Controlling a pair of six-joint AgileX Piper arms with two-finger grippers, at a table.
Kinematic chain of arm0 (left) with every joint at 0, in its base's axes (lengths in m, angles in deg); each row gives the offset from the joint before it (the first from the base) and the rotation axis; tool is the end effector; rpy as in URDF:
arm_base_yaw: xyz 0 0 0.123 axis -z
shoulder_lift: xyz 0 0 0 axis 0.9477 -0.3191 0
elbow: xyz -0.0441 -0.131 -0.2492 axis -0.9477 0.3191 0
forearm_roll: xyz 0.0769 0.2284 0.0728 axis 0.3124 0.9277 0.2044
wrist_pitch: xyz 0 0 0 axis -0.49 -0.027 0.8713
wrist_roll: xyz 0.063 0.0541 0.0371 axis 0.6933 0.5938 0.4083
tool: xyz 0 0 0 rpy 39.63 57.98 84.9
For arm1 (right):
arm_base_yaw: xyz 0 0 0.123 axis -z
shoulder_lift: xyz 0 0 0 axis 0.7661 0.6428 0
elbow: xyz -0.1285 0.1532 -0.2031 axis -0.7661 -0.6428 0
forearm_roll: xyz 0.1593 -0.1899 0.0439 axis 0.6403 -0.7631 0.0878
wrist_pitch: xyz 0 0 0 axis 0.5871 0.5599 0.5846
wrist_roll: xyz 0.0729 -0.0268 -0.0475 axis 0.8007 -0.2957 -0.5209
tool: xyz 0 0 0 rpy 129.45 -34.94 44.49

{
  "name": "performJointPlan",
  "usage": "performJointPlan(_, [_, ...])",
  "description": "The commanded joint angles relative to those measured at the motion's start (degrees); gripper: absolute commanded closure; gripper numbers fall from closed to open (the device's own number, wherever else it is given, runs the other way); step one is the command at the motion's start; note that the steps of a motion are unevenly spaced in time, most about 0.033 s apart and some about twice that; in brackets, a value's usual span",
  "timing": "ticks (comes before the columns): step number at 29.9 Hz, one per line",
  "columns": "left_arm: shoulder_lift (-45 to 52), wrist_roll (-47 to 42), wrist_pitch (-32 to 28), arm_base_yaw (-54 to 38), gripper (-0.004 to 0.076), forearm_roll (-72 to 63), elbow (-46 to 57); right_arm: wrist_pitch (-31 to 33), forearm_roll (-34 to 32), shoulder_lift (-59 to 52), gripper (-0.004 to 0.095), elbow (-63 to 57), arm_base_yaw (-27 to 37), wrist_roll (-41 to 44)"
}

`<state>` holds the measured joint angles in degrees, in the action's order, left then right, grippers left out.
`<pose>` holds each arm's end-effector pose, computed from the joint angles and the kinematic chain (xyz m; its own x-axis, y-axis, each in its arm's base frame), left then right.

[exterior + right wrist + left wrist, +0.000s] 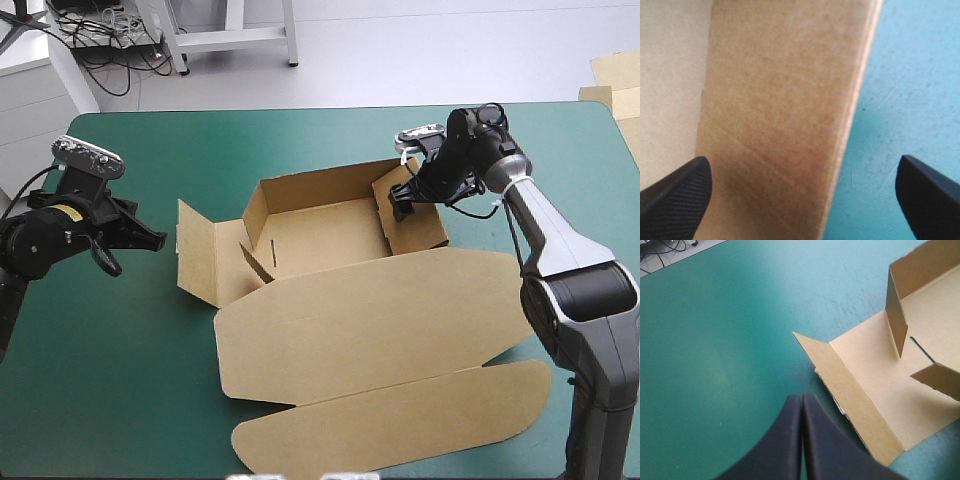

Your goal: Fold the box

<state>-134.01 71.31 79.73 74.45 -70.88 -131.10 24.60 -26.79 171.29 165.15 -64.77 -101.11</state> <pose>0.2307 -0.0218 0.3992 -0.5706 0.2890 -0.7687 0.2916 0.9463 0.1393 0.4280 0.1270 0.2857 -0.8586 -0.3891 -0.3338 -0.4401 0.8934 0.0906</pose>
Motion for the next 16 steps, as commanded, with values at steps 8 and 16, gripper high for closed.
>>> performJointPlan(8, [1.4,-0.6,-3.2,0.0,0.0734,-1.8,-1.7,1.0,0.1,-4.1,-0.0019,3.0,0.0,0.2])
performJointPlan(16, [1.4,-0.6,-3.1,0.0,0.0734,-1.8,-1.7,1.0,0.1,-1.6,0.0214,3.0,0.0,0.2])
